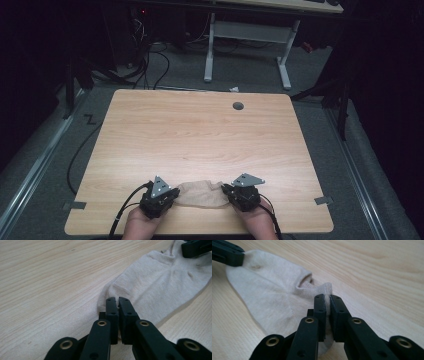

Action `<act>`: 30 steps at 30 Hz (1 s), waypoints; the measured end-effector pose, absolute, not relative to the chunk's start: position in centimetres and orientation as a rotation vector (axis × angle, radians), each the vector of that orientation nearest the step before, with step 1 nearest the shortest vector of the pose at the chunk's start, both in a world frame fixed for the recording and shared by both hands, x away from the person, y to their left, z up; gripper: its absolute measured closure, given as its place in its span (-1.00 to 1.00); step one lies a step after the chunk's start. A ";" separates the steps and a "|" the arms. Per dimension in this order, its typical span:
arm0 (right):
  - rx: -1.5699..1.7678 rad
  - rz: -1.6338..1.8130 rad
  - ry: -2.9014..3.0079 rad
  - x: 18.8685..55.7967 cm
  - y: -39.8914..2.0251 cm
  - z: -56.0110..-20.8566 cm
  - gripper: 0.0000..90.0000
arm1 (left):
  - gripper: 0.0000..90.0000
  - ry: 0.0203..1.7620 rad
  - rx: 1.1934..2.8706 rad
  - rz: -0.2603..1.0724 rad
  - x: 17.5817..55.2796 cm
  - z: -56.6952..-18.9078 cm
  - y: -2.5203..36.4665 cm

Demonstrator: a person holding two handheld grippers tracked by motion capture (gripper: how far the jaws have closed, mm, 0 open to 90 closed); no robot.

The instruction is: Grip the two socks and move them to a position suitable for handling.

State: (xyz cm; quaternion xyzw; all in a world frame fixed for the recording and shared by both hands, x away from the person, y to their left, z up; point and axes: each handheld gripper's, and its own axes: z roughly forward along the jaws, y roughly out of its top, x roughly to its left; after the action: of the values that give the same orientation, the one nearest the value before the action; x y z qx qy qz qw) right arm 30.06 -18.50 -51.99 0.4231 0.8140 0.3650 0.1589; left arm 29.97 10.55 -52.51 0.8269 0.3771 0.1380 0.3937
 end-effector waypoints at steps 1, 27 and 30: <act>1.216 1.037 2.331 30.1 -18.5 -52.2 0.87 | 0.93 0.955 2.101 0.358 30.0 -52.6 10.5; 1.212 1.049 2.320 28.9 -19.4 -52.6 0.92 | 0.95 0.964 2.086 0.403 31.4 -53.2 9.1; 1.215 1.064 2.318 29.1 -19.6 -52.7 0.91 | 0.96 0.963 2.083 0.410 31.4 -53.2 9.1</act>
State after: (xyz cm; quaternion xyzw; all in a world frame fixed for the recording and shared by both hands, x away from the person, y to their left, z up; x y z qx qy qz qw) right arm 29.13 -19.58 -52.75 0.4247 0.8102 0.3720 0.1573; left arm 31.44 9.11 -53.23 0.8211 0.3795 0.1616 0.3945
